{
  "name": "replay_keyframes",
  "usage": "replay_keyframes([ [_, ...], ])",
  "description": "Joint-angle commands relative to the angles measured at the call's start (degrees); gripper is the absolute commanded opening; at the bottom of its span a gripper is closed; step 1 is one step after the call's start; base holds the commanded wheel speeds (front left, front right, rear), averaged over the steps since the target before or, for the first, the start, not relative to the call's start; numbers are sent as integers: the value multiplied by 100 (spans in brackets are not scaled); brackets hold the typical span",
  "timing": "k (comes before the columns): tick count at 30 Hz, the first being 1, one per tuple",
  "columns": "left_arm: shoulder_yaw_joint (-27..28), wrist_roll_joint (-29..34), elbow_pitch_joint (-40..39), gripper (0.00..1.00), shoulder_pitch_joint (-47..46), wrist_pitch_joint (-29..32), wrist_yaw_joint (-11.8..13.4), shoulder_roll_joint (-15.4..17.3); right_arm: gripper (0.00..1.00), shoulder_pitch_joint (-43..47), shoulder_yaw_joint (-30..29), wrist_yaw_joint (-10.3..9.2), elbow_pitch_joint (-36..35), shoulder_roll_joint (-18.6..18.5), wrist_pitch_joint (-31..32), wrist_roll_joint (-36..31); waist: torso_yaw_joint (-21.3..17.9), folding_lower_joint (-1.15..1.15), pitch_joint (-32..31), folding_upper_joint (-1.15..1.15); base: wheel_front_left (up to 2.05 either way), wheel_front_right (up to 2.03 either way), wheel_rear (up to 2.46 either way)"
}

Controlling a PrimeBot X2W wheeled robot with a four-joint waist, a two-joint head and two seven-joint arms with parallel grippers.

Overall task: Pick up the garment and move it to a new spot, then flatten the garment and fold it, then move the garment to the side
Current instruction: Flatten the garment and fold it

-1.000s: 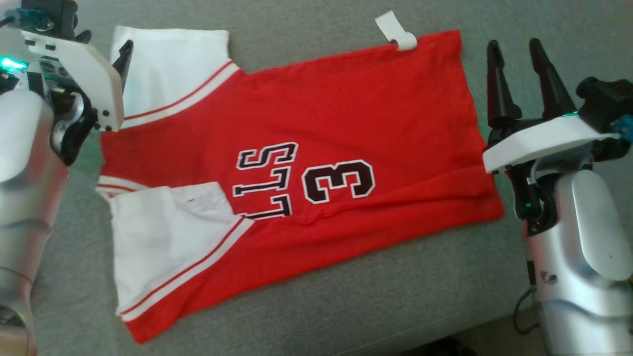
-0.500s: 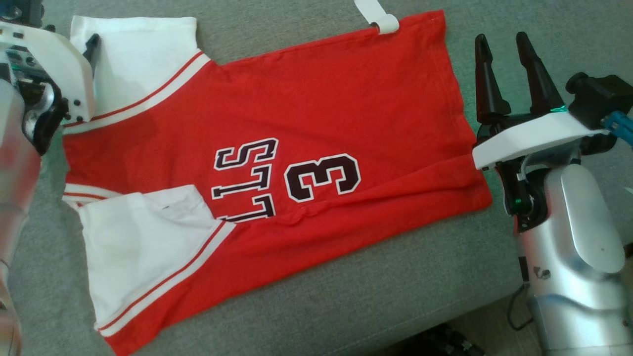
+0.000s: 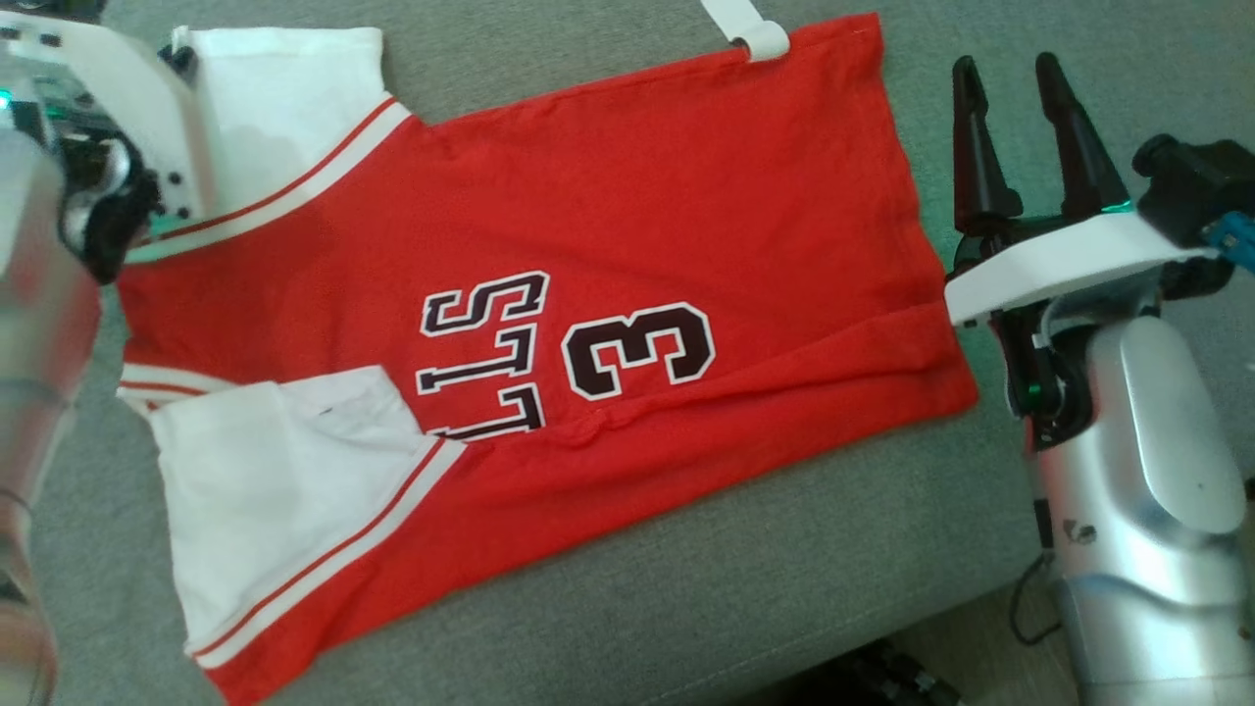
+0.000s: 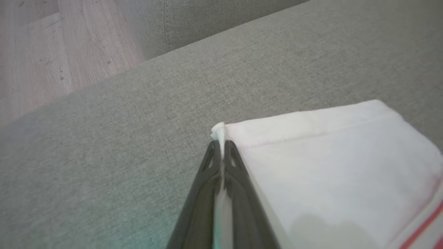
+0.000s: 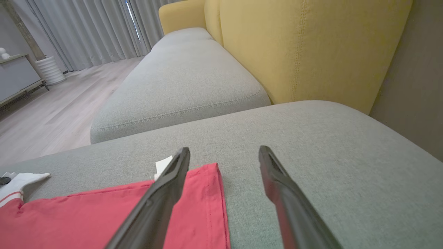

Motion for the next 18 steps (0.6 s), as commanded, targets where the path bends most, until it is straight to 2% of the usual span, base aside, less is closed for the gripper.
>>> replay_keyframes([
  [1,86,-81,-116,0,-154,-45,10,179,100,-210,40,39,-233,-19,-13,-72,73,0,-36,0,0,0,0],
  [11,-159,-172,-525,0,-107,-1316,10,-43,100,-349,-197,39,-182,-33,387,-550,681,0,-457,0,0,0,0],
  [18,-459,-105,-1053,0,17,-2074,10,-298,100,-588,-500,39,606,-492,1020,-937,1378,0,-704,0,0,0,0],
])
